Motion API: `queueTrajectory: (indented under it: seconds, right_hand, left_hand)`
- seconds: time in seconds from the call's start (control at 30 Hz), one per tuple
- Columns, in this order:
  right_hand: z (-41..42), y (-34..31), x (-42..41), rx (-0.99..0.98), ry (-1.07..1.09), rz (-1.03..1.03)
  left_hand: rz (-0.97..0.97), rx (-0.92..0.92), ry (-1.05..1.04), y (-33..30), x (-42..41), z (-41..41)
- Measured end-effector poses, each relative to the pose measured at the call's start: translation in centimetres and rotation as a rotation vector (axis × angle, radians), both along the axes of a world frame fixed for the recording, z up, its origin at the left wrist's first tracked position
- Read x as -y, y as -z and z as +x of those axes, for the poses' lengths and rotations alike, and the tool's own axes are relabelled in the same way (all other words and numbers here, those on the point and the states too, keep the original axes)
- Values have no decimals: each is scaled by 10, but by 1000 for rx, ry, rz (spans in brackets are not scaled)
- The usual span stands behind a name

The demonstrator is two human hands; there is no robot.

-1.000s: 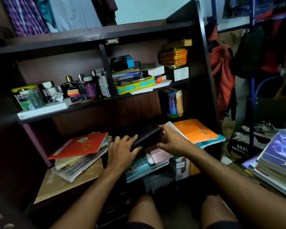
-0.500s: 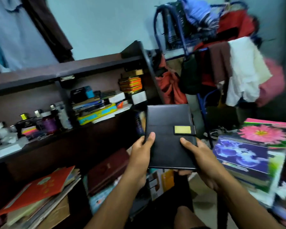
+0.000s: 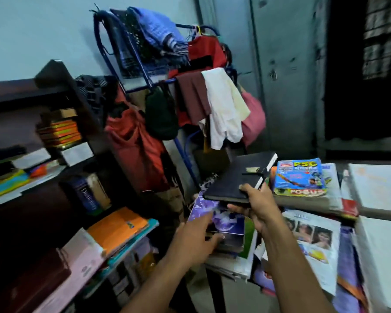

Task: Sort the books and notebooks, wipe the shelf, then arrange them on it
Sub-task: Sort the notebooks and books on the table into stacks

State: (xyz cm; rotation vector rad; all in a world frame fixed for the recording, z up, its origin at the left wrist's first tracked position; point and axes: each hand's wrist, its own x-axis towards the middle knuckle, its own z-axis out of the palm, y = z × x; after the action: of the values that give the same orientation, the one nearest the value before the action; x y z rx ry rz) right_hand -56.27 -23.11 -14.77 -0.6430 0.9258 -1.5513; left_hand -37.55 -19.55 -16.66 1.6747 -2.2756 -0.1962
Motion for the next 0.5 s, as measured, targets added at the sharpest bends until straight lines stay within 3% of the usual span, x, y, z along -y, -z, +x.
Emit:
queueTrajectory:
  seconds: [0.03, 0.1, 0.37, 0.5]
  right_hand:
    - [-4, 6, 3, -25, -3, 19]
    - [-10, 17, 10, -23, -12, 58]
    - [-35, 4, 77, 2, 2, 69]
    - [-43, 7, 111, -157, 47, 157]
  left_hand:
    - [-65, 174, 8, 1, 2, -5]
    - [-96, 283, 26, -7, 7, -11]
    - [39, 220, 70, -15, 25, -9]
    - [39, 189, 87, -10, 26, -4]
